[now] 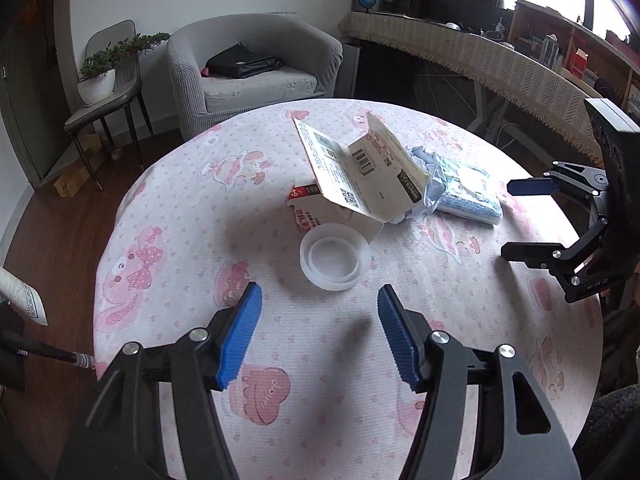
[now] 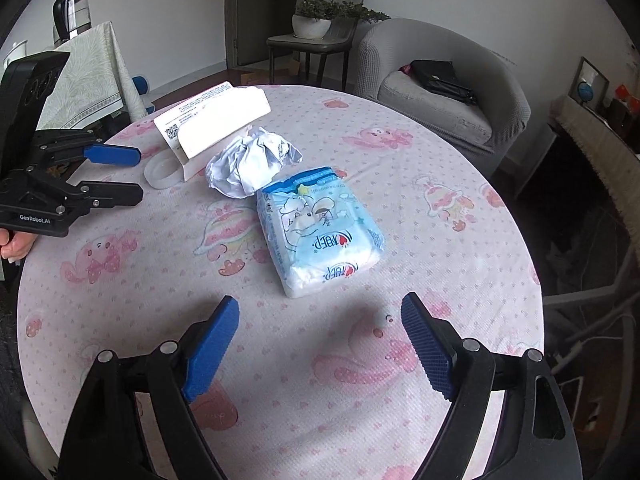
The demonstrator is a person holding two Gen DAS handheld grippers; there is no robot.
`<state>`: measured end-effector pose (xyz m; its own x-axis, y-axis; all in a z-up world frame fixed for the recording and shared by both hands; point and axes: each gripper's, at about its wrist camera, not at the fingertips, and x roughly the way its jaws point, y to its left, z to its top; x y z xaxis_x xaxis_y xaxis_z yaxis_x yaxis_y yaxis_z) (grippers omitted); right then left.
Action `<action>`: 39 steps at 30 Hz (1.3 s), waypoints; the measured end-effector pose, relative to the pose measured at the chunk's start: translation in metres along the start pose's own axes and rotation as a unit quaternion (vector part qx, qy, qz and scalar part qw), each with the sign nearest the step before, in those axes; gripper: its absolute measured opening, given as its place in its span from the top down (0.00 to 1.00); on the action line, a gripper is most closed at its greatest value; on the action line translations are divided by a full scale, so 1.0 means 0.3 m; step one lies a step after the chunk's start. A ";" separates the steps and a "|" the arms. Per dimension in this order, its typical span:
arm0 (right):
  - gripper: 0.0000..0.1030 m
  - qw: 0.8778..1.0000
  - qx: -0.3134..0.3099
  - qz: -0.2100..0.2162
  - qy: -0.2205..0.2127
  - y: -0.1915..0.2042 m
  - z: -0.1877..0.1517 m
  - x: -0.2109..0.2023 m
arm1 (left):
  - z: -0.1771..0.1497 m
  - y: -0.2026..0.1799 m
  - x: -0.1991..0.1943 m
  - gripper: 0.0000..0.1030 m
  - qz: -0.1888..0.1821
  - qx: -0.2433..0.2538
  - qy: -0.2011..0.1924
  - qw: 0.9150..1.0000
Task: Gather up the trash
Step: 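Grasp the clear plastic cup with the left tool while the right tool grasps the blue diaper pack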
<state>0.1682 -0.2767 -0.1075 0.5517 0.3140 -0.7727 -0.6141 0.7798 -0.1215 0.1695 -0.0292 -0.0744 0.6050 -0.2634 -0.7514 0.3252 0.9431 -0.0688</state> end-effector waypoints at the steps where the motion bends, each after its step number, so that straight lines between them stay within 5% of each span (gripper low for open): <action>1: 0.17 1.000 -0.003 0.001 0.001 -0.002 0.005 0.004 | 0.005 0.002 0.006 0.38 0.000 0.001 0.000 1.000; 10: 0.13 0.999 -0.020 0.026 0.000 -0.023 0.048 0.041 | 0.050 0.023 0.044 0.39 -0.021 -0.006 0.002 1.000; 21: 0.13 0.999 -0.024 0.047 -0.006 -0.027 0.095 0.081 | 0.072 -0.013 0.060 0.52 -0.027 0.021 0.016 0.999; 28: 0.38 0.997 -0.006 0.075 -0.008 -0.021 0.120 0.095 | 0.049 -0.027 0.048 0.59 -0.023 0.036 0.007 0.999; 39: 0.45 0.996 0.077 0.046 0.000 -0.009 0.058 0.025 | -0.001 -0.039 -0.033 0.59 -0.024 0.004 -0.007 1.000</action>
<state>0.1839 -0.2670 -0.1021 0.4974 0.3870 -0.7765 -0.5674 0.8222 0.0463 0.1595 -0.0377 -0.0663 0.5982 -0.3109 -0.7386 0.3596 0.9278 -0.0993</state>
